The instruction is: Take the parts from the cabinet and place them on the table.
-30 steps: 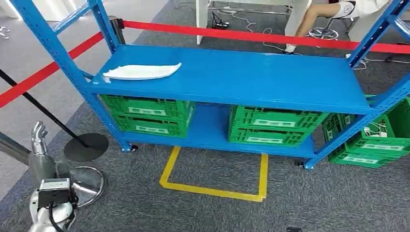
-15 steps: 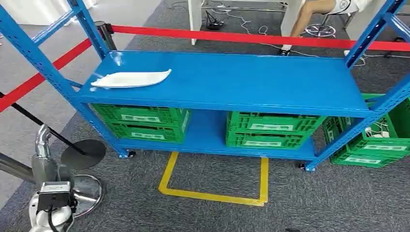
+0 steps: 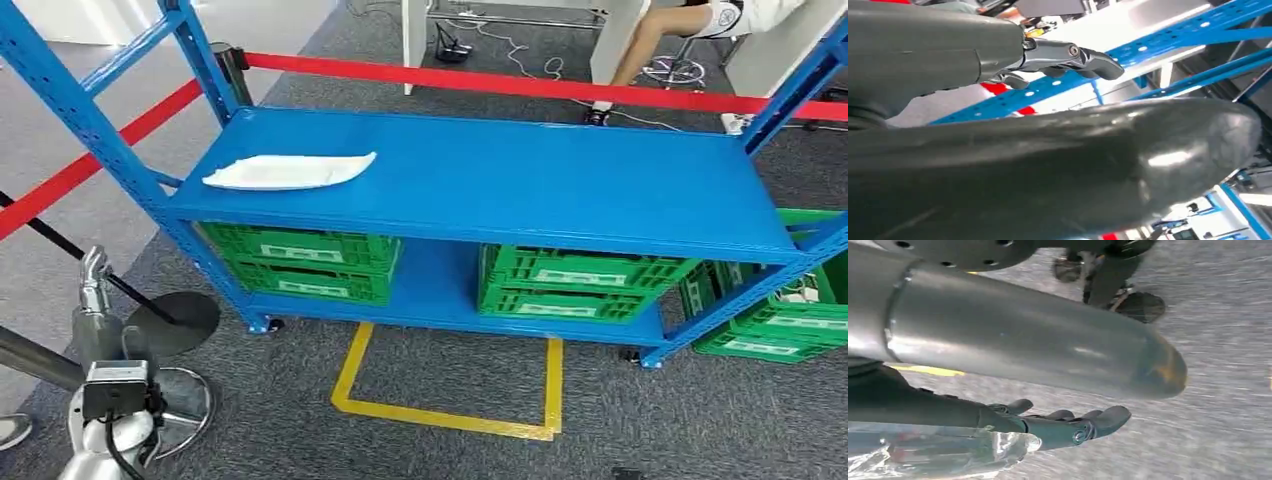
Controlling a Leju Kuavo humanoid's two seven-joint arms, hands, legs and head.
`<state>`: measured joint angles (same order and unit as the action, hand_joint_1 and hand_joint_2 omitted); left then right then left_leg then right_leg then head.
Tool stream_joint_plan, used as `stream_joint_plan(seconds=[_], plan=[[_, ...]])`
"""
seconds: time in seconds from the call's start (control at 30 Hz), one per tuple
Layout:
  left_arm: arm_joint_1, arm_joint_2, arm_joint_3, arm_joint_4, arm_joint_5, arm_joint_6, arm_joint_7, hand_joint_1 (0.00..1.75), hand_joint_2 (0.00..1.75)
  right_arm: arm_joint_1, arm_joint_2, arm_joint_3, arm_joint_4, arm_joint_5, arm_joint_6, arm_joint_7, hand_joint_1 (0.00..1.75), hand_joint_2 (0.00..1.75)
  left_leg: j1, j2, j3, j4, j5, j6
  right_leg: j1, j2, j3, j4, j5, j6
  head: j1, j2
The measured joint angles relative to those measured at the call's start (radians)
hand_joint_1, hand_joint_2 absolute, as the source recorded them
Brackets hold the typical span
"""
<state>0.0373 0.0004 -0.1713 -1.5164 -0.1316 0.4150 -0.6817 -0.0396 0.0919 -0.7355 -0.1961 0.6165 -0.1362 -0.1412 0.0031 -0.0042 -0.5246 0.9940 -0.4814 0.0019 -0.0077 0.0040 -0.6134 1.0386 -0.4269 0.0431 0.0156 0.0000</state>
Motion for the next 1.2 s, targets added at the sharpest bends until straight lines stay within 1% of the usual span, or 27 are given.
stream_joint_plan(seconds=[0.03,0.1,0.17,0.2,0.23,0.27,0.3,0.33,0.37,0.4,0.47,0.5,0.53,0.57,0.63,0.67,0.7,0.73,0.8,0.83,0.87,0.9,0.97,1.0,1.03,1.13,1.2], plan=[[-0.002,0.000,-0.001,0.002,0.004,0.001,0.000,0.00,0.00,-0.004,0.000,-0.002,0.000,-0.001,0.001,-0.003,0.00,0.00,-0.002,-0.002,-0.002,0.002,-0.002,-0.005,0.001,0.002,0.007,-0.007,-0.001,-0.004,-0.002,0.000],[-0.004,0.000,-0.002,0.002,0.003,0.008,0.000,0.00,0.00,-0.005,-0.003,-0.003,0.000,0.002,0.012,-0.003,0.00,0.00,0.002,-0.002,-0.001,-0.008,0.000,-0.014,0.006,0.004,0.002,-0.005,-0.004,-0.014,-0.002,0.000],[-0.006,0.001,-0.003,0.001,-0.004,0.018,0.000,0.00,0.00,-0.006,-0.003,-0.003,0.000,0.011,0.018,0.005,0.00,0.00,0.004,-0.001,0.005,-0.004,-0.011,-0.028,-0.002,0.005,0.015,-0.018,-0.004,-0.027,-0.002,0.000],[-0.008,0.001,-0.005,0.001,-0.005,0.022,0.000,0.00,0.00,-0.008,-0.003,-0.003,0.000,0.012,0.018,0.014,0.00,0.00,0.003,-0.001,-0.011,0.035,-0.030,-0.032,-0.003,0.004,0.020,-0.019,-0.009,-0.035,-0.008,0.000],[-0.007,0.003,-0.005,0.001,-0.006,0.023,0.000,0.00,0.00,-0.009,-0.003,-0.003,0.000,0.012,0.018,0.024,0.00,0.00,0.004,-0.001,-0.051,0.109,-0.066,-0.036,-0.003,0.004,0.023,-0.019,-0.013,-0.040,-0.007,0.000],[-0.003,0.006,-0.006,0.001,-0.006,0.026,0.000,0.00,0.00,-0.011,-0.003,-0.003,0.000,0.011,0.018,0.031,0.00,0.00,0.005,-0.001,-0.103,0.199,-0.102,-0.038,-0.003,0.004,0.025,-0.019,-0.017,-0.044,-0.008,0.000],[0.000,0.007,-0.006,0.002,-0.006,0.029,0.000,0.00,0.00,-0.010,-0.003,-0.004,0.000,0.010,0.018,0.036,0.00,0.00,0.005,-0.001,-0.154,0.278,-0.125,-0.040,-0.003,0.005,0.027,-0.019,-0.020,-0.045,-0.007,0.000],[0.004,0.008,-0.006,0.002,-0.006,0.032,0.000,0.00,0.00,-0.010,-0.002,-0.004,0.000,0.010,0.018,0.040,0.00,0.00,0.006,-0.001,-0.186,0.317,-0.123,-0.040,-0.003,0.006,0.031,-0.019,-0.024,-0.045,-0.008,0.000],[0.009,0.009,-0.006,0.002,-0.006,0.034,0.000,0.00,0.00,-0.007,-0.001,-0.004,0.000,0.010,0.018,0.045,0.00,0.00,0.006,-0.001,-0.193,0.307,-0.094,-0.040,-0.003,0.007,0.038,-0.019,-0.029,-0.044,-0.007,0.000],[0.013,0.010,-0.006,0.001,-0.006,0.035,0.000,0.00,0.00,-0.005,0.002,-0.005,0.000,0.009,0.018,0.050,0.00,0.00,0.006,-0.001,-0.180,0.259,-0.046,-0.039,-0.003,0.008,0.046,-0.019,-0.035,-0.042,-0.008,0.000],[0.020,0.011,-0.005,0.001,-0.006,0.036,0.000,0.00,0.00,-0.006,0.006,-0.007,0.000,0.006,0.017,0.056,0.00,0.00,0.006,-0.001,-0.112,0.085,0.069,-0.033,-0.004,0.010,0.068,-0.019,-0.048,-0.036,-0.008,0.000],[0.020,0.013,-0.005,0.001,-0.006,0.036,0.000,0.00,0.00,-0.006,0.007,-0.008,0.000,0.005,0.017,0.057,0.00,0.00,0.005,0.000,-0.092,0.029,0.088,-0.030,-0.001,0.010,0.071,-0.019,-0.056,-0.029,-0.008,0.000],[0.021,0.013,-0.006,0.000,-0.006,0.036,0.000,0.00,0.00,-0.008,0.007,-0.010,0.000,0.005,0.016,0.057,0.00,0.00,0.004,-0.001,-0.074,-0.001,0.064,-0.021,0.004,0.013,0.073,-0.014,-0.065,-0.022,-0.008,0.000],[0.024,0.013,-0.005,0.000,-0.006,0.036,0.000,0.00,0.00,-0.008,0.007,-0.010,0.000,0.004,0.013,0.055,0.00,0.00,0.002,-0.001,-0.076,0.006,0.062,-0.016,0.004,0.012,0.065,-0.021,-0.066,-0.018,-0.002,0.000],[0.031,0.013,-0.004,0.000,-0.006,0.038,0.000,0.00,0.00,-0.007,0.007,-0.011,0.000,0.002,0.010,0.045,0.00,0.00,-0.001,-0.003,-0.073,0.004,0.055,-0.002,0.002,0.009,0.074,-0.031,-0.071,-0.005,-0.003,0.000],[0.033,0.013,-0.004,-0.002,-0.006,0.037,0.000,0.00,0.00,-0.008,0.005,-0.011,-0.001,0.002,0.009,0.037,0.00,0.00,0.009,-0.004,-0.065,-0.006,0.058,0.005,0.001,0.008,0.079,-0.028,-0.076,0.001,-0.005,0.000],[0.034,0.014,-0.003,-0.003,-0.005,0.038,0.000,0.00,0.00,-0.010,0.004,-0.011,-0.002,0.000,0.007,0.026,0.00,0.00,0.008,-0.004,-0.058,-0.006,0.054,0.011,0.001,0.005,0.069,0.000,-0.089,0.007,0.000,0.000],[0.034,0.014,-0.002,-0.004,-0.005,0.038,0.000,0.00,0.00,-0.010,0.004,-0.013,-0.002,-0.001,0.008,0.020,0.00,0.00,0.008,-0.002,-0.054,-0.006,0.050,0.017,0.000,0.004,0.035,0.067,-0.122,0.010,0.003,0.000],[0.038,0.014,-0.002,-0.004,-0.006,0.038,0.000,0.00,0.00,-0.009,0.003,-0.020,-0.002,-0.014,0.008,0.010,0.00,0.00,0.006,-0.001,-0.047,-0.006,0.041,0.022,-0.002,0.004,-0.059,0.227,-0.184,0.014,0.002,0.000],[0.041,0.014,-0.002,-0.004,-0.005,0.038,0.000,0.00,0.00,-0.008,0.003,-0.027,-0.002,-0.021,0.008,0.003,0.00,0.00,0.005,-0.002,-0.042,-0.006,0.035,0.023,-0.001,0.004,-0.100,0.284,-0.190,0.015,0.002,0.000],[0.045,0.014,-0.001,-0.005,-0.005,0.038,0.000,0.00,0.00,-0.007,0.000,-0.035,-0.002,-0.026,0.008,-0.004,0.00,0.00,0.005,-0.003,-0.034,-0.005,0.029,0.022,-0.001,0.004,-0.116,0.288,-0.170,0.015,0.002,0.000],[0.048,0.014,0.000,-0.005,-0.005,0.038,0.000,0.00,0.00,-0.007,-0.002,-0.038,-0.002,-0.028,0.008,-0.013,0.00,0.00,0.005,-0.004,-0.023,-0.005,0.021,0.021,-0.001,0.004,-0.108,0.245,-0.125,0.014,0.002,0.000],[0.051,0.014,0.001,-0.005,-0.005,0.039,0.000,0.00,0.00,-0.008,-0.007,-0.045,-0.003,-0.033,0.008,-0.027,0.00,0.00,0.006,-0.005,0.005,-0.005,0.002,0.015,-0.002,0.003,-0.044,0.075,-0.009,0.010,0.003,0.000],[0.052,0.014,0.001,-0.007,-0.005,0.040,0.000,0.00,0.00,-0.008,-0.008,-0.050,-0.004,-0.035,0.008,-0.035,0.00,0.00,0.006,-0.004,0.010,-0.006,-0.007,0.009,-0.002,0.001,-0.021,0.006,0.025,0.007,0.003,0.000],[0.052,0.014,0.003,-0.008,-0.005,0.040,0.000,0.00,0.00,-0.011,-0.009,-0.054,-0.004,-0.037,0.007,-0.040,0.00,0.00,-0.003,-0.005,0.013,0.001,-0.017,0.002,0.002,0.002,0.002,-0.008,0.008,0.003,0.003,0.000],[0.055,0.014,0.006,-0.011,-0.006,0.041,0.000,0.00,0.00,-0.010,-0.011,-0.059,-0.005,-0.027,0.006,-0.042,0.00,0.00,0.002,-0.006,0.021,-0.011,-0.020,-0.009,0.007,0.004,-0.003,-0.002,-0.002,-0.017,0.000,0.000],[0.056,0.013,0.005,-0.017,-0.008,0.039,0.000,0.00,0.00,-0.012,-0.011,-0.060,-0.005,-0.016,0.002,-0.036,0.00,0.00,0.003,-0.004,0.022,0.004,-0.035,-0.023,-0.001,0.005,0.011,-0.013,-0.004,-0.030,0.000,0.000]])
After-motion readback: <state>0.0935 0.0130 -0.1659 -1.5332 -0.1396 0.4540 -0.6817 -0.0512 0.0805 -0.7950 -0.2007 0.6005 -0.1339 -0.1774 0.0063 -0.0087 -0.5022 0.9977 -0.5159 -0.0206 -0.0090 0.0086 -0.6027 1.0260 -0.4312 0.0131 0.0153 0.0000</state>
